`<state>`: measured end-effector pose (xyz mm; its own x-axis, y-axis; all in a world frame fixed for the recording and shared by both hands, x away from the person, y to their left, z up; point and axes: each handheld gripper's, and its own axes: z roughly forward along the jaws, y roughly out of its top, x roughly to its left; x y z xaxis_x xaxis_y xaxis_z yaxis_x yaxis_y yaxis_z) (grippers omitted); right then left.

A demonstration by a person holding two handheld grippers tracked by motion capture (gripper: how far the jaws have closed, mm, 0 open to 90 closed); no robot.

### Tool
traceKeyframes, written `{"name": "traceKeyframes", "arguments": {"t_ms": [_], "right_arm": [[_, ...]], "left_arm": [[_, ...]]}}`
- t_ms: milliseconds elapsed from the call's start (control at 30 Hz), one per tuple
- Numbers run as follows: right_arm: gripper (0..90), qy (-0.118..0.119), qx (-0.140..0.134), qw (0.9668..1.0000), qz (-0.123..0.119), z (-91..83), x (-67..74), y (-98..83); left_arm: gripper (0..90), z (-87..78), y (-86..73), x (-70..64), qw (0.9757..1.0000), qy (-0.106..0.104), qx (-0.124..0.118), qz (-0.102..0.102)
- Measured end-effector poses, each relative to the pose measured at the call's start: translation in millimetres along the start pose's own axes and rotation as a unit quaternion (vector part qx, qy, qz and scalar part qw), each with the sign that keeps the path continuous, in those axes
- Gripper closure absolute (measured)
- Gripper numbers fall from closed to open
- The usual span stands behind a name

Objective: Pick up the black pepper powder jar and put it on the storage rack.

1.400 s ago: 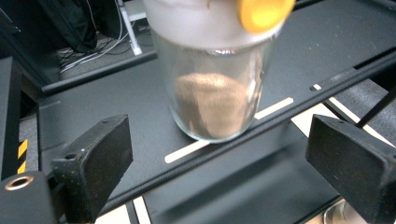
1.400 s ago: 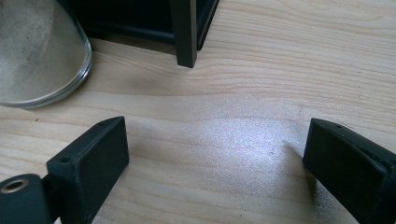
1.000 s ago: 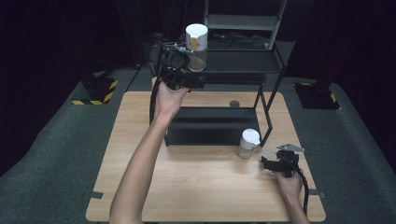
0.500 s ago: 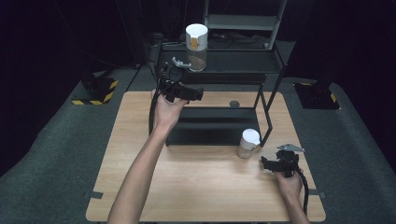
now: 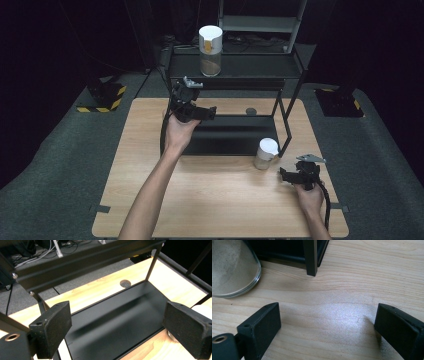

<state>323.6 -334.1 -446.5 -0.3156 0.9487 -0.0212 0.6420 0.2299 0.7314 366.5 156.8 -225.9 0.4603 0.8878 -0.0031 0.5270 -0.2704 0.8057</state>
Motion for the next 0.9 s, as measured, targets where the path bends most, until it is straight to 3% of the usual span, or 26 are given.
{"name": "traceKeyframes", "arguments": {"t_ms": [233, 667, 900], "right_arm": [[6.2, 0.000, 0.000, 1.0000, 0.000, 0.0, 0.0, 0.0], [6.2, 0.000, 0.000, 1.0000, 0.000, -0.1, 0.1, 0.1], [6.2, 0.000, 0.000, 1.0000, 0.000, 0.0, 0.1, 0.1]], "left_arm": [[8.6, 5.4, -20.1, 1.6, 1.0000, 0.000, 0.007, -0.003], [8.4, 15.4, -59.6, -10.4, 0.9997, 0.012, 0.017, 0.012], [8.4, 18.9, -82.5, -10.5, 0.9999, 0.012, 0.010, -0.001]]}}
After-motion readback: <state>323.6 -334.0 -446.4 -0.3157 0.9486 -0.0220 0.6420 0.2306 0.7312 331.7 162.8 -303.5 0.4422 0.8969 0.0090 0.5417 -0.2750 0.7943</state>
